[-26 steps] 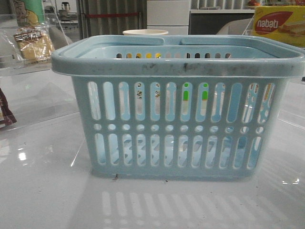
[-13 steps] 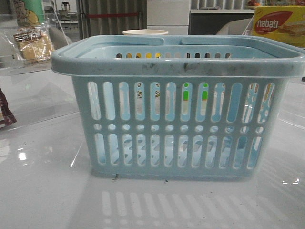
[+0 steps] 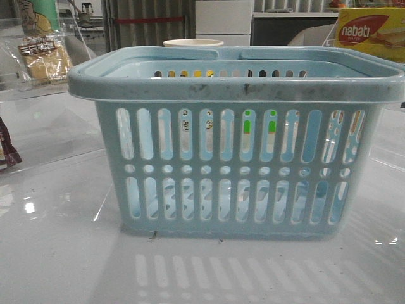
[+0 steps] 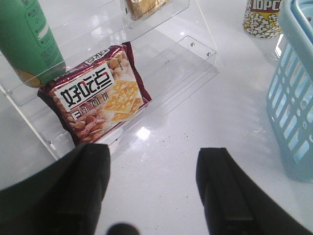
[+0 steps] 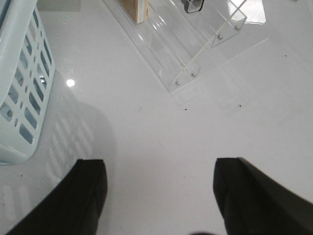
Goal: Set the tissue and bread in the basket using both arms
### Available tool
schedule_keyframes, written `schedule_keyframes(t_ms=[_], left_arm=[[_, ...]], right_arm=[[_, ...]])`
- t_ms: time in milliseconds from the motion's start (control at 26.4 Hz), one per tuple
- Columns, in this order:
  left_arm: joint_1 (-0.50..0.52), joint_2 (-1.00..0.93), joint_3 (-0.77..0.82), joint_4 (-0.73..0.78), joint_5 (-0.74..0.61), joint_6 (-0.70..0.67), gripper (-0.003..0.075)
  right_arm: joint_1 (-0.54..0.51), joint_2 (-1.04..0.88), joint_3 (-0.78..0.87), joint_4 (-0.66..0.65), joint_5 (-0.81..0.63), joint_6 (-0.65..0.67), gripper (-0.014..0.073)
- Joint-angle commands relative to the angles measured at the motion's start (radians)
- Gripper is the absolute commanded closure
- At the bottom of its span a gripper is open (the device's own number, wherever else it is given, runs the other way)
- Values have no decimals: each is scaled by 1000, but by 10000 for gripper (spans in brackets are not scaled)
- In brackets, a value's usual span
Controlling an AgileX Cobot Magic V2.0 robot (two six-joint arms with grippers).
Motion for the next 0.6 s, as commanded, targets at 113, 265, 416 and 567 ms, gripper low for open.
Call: schedule_keyframes(t_ms=[113, 265, 416, 567], left_arm=[[3, 5, -27, -4, -69, -7, 249], [3, 5, -27, -4, -69, -7, 258], [3, 5, -27, -4, -69, -7, 281], [3, 5, -27, -4, -69, -7, 309]], right_arm=[[-55, 136, -123, -24, -91, 35, 9], [-111, 301, -261, -19, -56, 35, 11], [-134, 470, -428, -19, -3, 33, 13], [-137, 668, -619, -18, 69, 11, 13]])
